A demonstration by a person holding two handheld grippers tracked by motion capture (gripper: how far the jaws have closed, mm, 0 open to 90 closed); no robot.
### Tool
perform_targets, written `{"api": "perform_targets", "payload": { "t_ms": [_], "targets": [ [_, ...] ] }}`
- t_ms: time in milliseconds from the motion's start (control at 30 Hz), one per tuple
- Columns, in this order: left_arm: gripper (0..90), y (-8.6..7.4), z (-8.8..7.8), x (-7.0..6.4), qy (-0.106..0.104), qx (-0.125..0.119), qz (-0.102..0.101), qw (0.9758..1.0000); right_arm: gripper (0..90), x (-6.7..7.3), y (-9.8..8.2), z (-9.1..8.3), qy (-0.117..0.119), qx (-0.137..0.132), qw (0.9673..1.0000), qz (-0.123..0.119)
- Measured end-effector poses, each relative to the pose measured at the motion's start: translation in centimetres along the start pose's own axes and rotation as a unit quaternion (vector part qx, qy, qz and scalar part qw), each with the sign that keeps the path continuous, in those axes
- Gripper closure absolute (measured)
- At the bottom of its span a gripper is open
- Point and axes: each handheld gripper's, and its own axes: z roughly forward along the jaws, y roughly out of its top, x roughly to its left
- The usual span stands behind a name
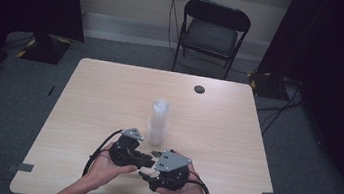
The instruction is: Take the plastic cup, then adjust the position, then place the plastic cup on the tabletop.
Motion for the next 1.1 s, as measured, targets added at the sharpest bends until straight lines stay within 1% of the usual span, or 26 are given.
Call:
{"api": "perform_targets", "payload": {
  "t_ms": [33, 67, 100, 133, 167, 233, 267, 300, 333, 400, 433, 467, 500, 567, 633, 667, 700, 733, 800, 900, 933, 1000, 1100],
  "targets": [
    [69.5, 0.0, 0.0, 0.0, 0.000, 0.000, 0.000, 1.0000, 29.5, 0.0, 0.0, 0.0, 0.000, 0.000, 1.0000, 0.000],
    [69.5, 0.0, -0.2, 0.1, 0.002, -0.003, 0.003, 1.0000, 29.6, -0.1, 0.0, 0.0, -0.003, 0.001, 1.0000, 0.001],
    [66.6, 0.0, -0.3, 0.0, 0.004, -0.014, 0.002, 0.9999, 29.5, -0.2, -0.1, 0.0, -0.005, 0.002, 1.0000, 0.005],
    [65.6, 0.0, -0.4, 0.0, 0.007, -0.022, 0.005, 0.9997, 29.5, -0.4, -0.2, 0.0, -0.008, 0.002, 0.9999, 0.006],
    [60.3, 0.1, -0.6, -0.1, 0.019, -0.033, 0.011, 0.9992, 29.5, -0.6, -0.2, -0.1, -0.014, 0.004, 0.9999, 0.008],
    [53.4, 0.1, -0.8, -0.2, 0.038, -0.047, 0.022, 0.9979, 29.5, -0.9, -0.3, -0.3, -0.019, 0.003, 0.9997, 0.017],
    [51.5, 0.1, -0.8, -0.2, 0.038, -0.047, 0.022, 0.9979, 29.4, -1.0, -0.3, -0.3, -0.020, 0.004, 0.9996, 0.020],
    [49.3, 0.1, -0.9, -0.3, 0.053, -0.054, 0.026, 0.9968, 29.4, -1.0, -0.3, -0.4, -0.020, 0.007, 0.9995, 0.023],
    [46.8, 0.1, -0.9, -0.2, 0.057, -0.059, 0.024, 0.9963, 29.5, -1.1, -0.3, -0.4, -0.021, 0.008, 0.9994, 0.025],
    [44.4, 0.1, -1.1, -0.2, 0.060, -0.063, 0.026, 0.9958, 29.5, -1.2, -0.3, -0.5, -0.023, 0.008, 0.9993, 0.027],
    [43.1, 0.1, -1.3, -0.2, 0.068, -0.073, 0.027, 0.9947, 29.5, -1.3, -0.4, -0.5, -0.025, 0.008, 0.9992, 0.029],
    [41.9, 0.1, -1.4, -0.1, 0.071, -0.077, 0.028, 0.9941, 29.5, -1.4, -0.4, -0.6, -0.027, 0.007, 0.9991, 0.033],
    [39.7, 0.2, -1.5, -0.1, 0.071, -0.074, 0.029, 0.9943, 29.5, -1.5, -0.5, -0.6, -0.027, 0.007, 0.9989, 0.036],
    [38.4, 0.2, -1.6, -0.1, 0.072, -0.076, 0.028, 0.9941, 29.5, -1.8, -0.6, -0.8, -0.031, 0.007, 0.9986, 0.043],
    [37.9, 0.3, -1.7, -0.1, 0.077, -0.083, 0.028, 0.9932, 29.6, -1.9, -0.6, -0.8, -0.032, 0.007, 0.9983, 0.047],
    [37.0, 0.3, -1.8, -0.1, 0.081, -0.080, 0.031, 0.9930, 29.6, -2.0, -0.8, -0.8, -0.036, 0.009, 0.9981, 0.049],
    [37.0, 0.3, -1.8, -0.1, 0.083, -0.086, 0.026, 0.9925, 29.6, -2.1, -0.9, -0.9, -0.037, 0.010, 0.9980, 0.050],
    [36.7, 0.3, -1.8, -0.1, 0.083, -0.086, 0.026, 0.9925, 29.6, -2.2, -1.0, -0.9, -0.039, 0.011, 0.9978, 0.052],
    [36.0, 0.3, -2.0, -0.1, 0.090, -0.090, 0.027, 0.9916, 29.7, -2.5, -1.2, -0.9, -0.044, 0.014, 0.9974, 0.055],
    [35.2, 0.4, -2.3, -0.2, 0.091, -0.088, 0.026, 0.9916, 29.7, -3.0, -1.5, -1.1, -0.052, 0.016, 0.9965, 0.064],
    [34.8, 0.4, -2.4, -0.3, 0.093, -0.091, 0.031, 0.9911, 29.6, -3.1, -1.6, -1.1, -0.054, 0.016, 0.9962, 0.067],
    [34.7, 0.5, -2.5, -0.4, 0.091, -0.094, 0.031, 0.9908, 29.6, -3.3, -1.6, -1.3, -0.057, 0.017, 0.9959, 0.068],
    [34.2, 0.5, -2.7, -0.3, 0.095, -0.101, 0.032, 0.9898, 29.6, -3.6, -1.7, -1.4, -0.063, 0.019, 0.9950, 0.075]
  ]
}}
